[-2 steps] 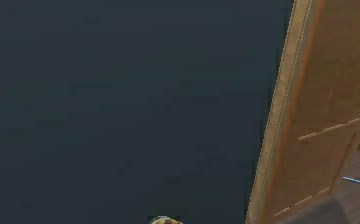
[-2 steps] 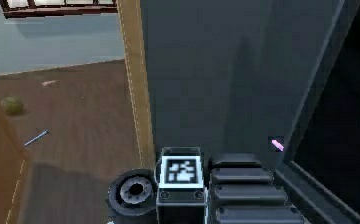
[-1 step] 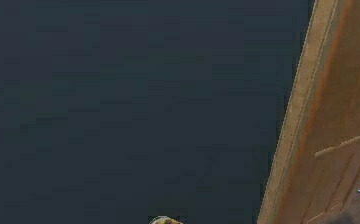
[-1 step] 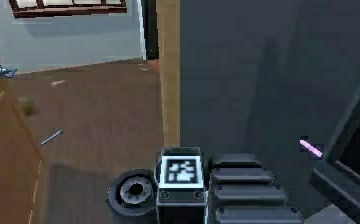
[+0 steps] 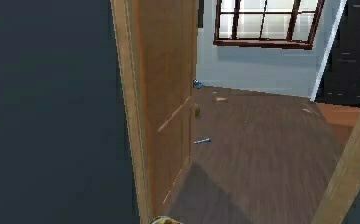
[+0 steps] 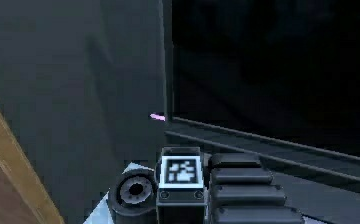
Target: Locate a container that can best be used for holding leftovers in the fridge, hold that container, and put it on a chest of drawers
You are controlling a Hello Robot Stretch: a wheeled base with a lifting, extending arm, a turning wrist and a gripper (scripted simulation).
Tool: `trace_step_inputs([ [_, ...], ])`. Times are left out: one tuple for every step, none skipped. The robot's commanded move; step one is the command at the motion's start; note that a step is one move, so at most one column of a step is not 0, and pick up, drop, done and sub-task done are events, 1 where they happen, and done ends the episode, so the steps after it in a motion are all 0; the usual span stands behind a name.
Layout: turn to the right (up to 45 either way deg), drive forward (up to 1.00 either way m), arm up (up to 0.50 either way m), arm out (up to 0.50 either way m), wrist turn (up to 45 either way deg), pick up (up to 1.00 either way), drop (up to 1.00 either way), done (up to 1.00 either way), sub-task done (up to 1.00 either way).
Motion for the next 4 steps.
trace_step_inputs([
  [18.0,0.00,0.00,0.00,0.0,0.00,0.00,0.00,0.00],
  [0.0,0.95,0.00,0.00,0.0,0.00,0.00,0.00,0.00],
  [15.0,0.00,0.00,0.00,0.0,0.00,0.00,0.00,0.00],
  [0.0,1.00,0.00,0.00,0.0,0.00,0.00,0.00,0.00],
])
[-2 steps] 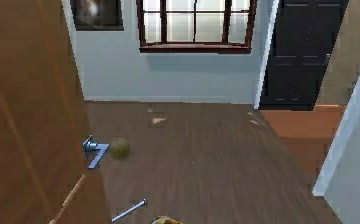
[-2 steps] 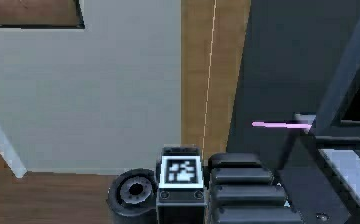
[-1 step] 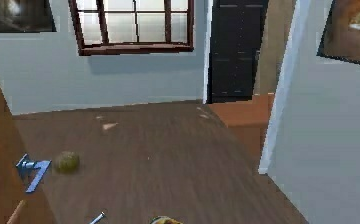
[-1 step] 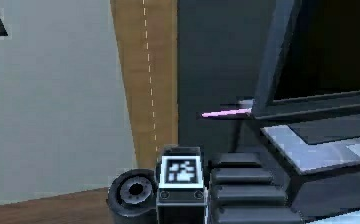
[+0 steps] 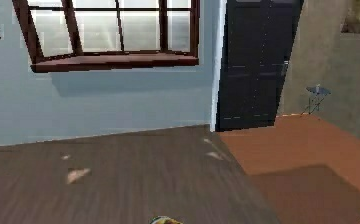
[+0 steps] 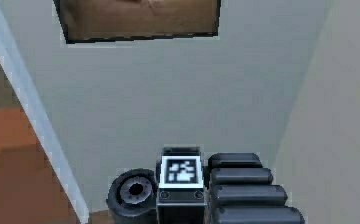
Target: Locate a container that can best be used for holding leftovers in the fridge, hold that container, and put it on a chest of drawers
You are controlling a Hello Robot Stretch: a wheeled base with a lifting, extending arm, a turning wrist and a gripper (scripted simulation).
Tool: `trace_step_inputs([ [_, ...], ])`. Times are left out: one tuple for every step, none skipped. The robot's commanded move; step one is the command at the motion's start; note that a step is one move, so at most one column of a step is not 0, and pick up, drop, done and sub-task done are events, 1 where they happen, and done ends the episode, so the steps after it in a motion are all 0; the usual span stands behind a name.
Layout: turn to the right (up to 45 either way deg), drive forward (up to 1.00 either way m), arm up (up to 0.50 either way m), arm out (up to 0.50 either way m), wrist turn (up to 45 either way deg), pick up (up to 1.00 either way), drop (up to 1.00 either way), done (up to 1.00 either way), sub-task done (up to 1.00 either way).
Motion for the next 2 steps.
trace_step_inputs([
  [0.0,0.55,0.00,0.00,0.0,0.00,0.00,0.00,0.00],
  [-3.0,0.00,0.00,0.00,0.0,0.00,0.00,0.00,0.00],
])
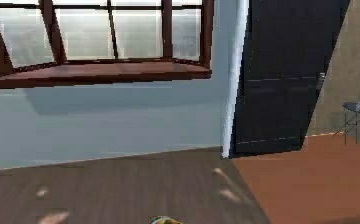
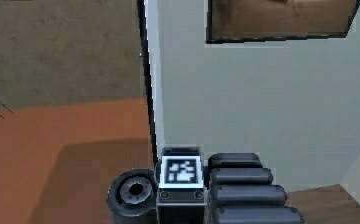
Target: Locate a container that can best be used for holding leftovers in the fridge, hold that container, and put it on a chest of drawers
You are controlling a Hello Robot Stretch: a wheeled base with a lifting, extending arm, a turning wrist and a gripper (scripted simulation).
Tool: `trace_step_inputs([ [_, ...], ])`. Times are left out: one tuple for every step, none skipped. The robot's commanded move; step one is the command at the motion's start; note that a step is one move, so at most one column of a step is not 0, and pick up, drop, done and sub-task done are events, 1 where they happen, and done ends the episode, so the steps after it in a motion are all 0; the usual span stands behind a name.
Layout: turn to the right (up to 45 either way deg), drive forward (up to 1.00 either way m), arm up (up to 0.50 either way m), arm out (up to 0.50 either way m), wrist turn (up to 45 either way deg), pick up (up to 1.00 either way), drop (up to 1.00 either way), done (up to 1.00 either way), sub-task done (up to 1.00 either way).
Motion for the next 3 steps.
trace_step_inputs([
  [45.0,0.00,0.00,0.00,0.0,0.00,0.00,0.00,0.00],
  [45.0,0.00,0.00,0.00,0.0,0.00,0.00,0.00,0.00],
  [45.0,0.00,0.00,0.00,0.0,0.00,0.00,0.00,0.00],
])
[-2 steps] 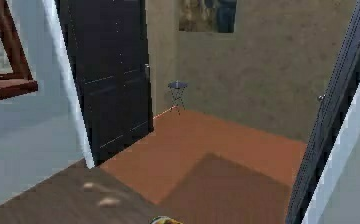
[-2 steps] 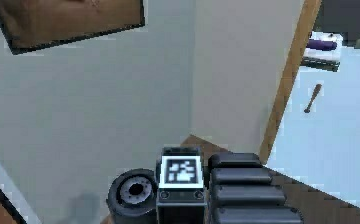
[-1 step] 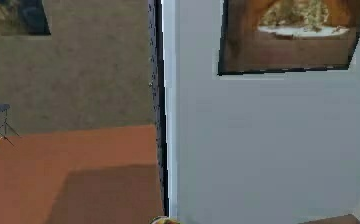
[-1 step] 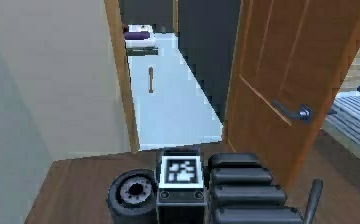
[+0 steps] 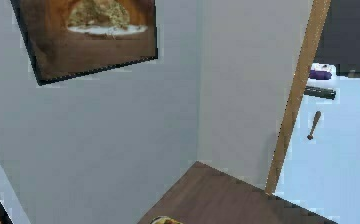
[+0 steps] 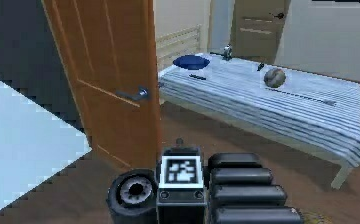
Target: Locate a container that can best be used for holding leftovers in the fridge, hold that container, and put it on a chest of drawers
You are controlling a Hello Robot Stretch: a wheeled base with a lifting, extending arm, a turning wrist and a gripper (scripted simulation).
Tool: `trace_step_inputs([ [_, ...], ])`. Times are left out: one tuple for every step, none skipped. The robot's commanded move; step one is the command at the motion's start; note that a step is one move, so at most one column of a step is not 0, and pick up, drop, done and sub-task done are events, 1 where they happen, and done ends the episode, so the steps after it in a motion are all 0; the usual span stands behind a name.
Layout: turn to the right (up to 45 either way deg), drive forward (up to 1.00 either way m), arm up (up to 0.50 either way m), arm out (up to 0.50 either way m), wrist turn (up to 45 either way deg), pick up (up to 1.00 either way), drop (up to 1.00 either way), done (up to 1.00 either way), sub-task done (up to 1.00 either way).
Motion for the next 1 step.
trace_step_inputs([
  [0.0,0.05,0.00,0.00,0.0,0.00,0.00,0.00,0.00],
])
